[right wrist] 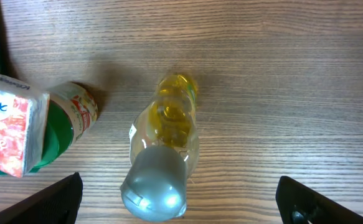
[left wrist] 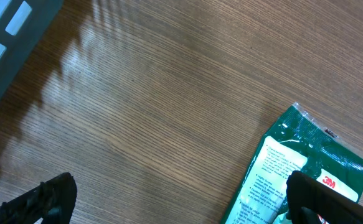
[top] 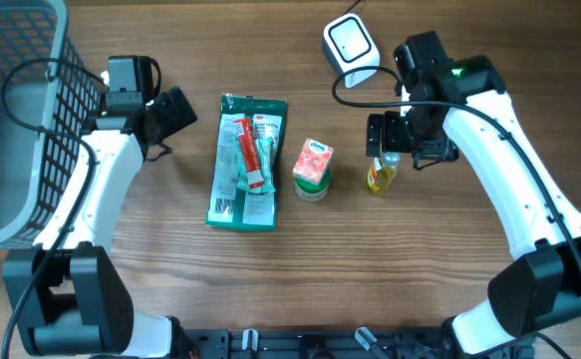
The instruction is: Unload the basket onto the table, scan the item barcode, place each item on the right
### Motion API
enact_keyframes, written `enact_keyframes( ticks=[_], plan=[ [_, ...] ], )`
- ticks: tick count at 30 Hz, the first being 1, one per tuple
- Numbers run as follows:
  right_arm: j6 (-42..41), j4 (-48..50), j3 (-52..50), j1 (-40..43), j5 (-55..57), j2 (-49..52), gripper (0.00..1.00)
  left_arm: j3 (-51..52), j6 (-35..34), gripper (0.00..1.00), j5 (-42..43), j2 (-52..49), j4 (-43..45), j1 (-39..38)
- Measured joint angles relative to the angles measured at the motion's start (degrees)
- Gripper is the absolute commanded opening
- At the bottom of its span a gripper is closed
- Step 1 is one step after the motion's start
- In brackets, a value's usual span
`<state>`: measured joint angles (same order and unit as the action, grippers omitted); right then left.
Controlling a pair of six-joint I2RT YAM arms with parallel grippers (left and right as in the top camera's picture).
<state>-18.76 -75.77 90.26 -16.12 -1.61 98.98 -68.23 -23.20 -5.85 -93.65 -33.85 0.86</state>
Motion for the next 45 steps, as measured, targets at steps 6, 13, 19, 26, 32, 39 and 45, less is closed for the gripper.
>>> enact_keyframes(
  ticks=[6,13,19,26,32,39,45],
  plan=[
    [0.07,2.32,-3.13,0.0,-0.57,0.0,0.96,0.0,0.0,1.0,0.0,0.0,0.0,0.0],
    [0.22,7.56,-7.43,0.0,-0.94,-0.11,0.88,0.0,0.0,1.0,0.0,0.0,0.0,0.0],
    [0.44,11.78,-11.72,0.0,-0.96,-0.11,0.76,0.0,0.0,1.0,0.0,0.0,0.0,0.0],
    [0.61,12.0,-11.82,0.0,-0.94,-0.11,0.73,0.0,0.0,1.0,0.0,0.0,0.0,0.0],
    [0.61,12.0,-11.82,0.0,-0.96,-0.11,0.73,0.0,0.0,1.0,0.0,0.0,0.0,0.0],
    [0.63,11.34,-11.8,0.0,-0.96,-0.11,0.68,0.0,0.0,1.0,0.0,0.02,0.0,0.0],
    [0.63,11.17,-11.8,0.0,-1.09,-0.11,0.68,0.0,0.0,1.0,0.0,0.0,0.0,0.0]
  ],
)
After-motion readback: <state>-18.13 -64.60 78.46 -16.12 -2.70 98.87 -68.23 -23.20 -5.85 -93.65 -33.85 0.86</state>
